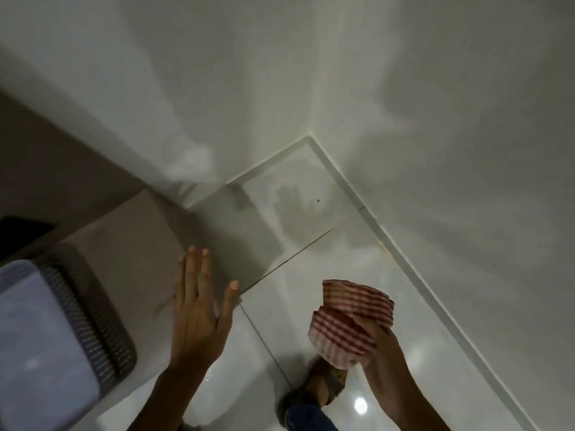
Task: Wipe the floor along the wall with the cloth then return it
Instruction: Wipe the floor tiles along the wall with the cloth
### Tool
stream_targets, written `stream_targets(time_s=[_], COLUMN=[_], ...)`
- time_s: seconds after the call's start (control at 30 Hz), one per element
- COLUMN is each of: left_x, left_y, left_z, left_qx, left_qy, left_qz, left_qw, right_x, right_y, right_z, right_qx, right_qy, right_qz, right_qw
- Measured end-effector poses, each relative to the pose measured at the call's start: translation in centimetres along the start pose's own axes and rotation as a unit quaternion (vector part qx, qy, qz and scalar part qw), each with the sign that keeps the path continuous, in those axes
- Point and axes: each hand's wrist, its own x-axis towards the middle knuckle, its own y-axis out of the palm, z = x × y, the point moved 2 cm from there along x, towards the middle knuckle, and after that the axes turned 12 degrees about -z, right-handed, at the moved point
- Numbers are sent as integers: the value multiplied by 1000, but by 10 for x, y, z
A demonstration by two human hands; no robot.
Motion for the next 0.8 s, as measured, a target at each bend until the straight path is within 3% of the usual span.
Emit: stream_targets(time_s=[0.1,0.23,0.43,0.63,0.8], left_x=[7,16,27,36,19], left_y=[55,127,212,345,457], left_z=[-43,-83,-109,-115,-105], left_qx=[0,-4,-4,12,19], left_qy=[57,77,121,142,112], left_qz=[13,96,154,213,223], left_qw=[998,992,981,967,968], right_x=[39,80,142,250,337], right_y=[-43,-86,-145,-165,-149], right_z=[28,46,45,46,27], right_qx=[31,25,-68,-129,-175], right_qy=[29,10,-20,-107,-261], right_qz=[-34,-58,-95,-117,-111], right_qw=[999,998,993,979,943])
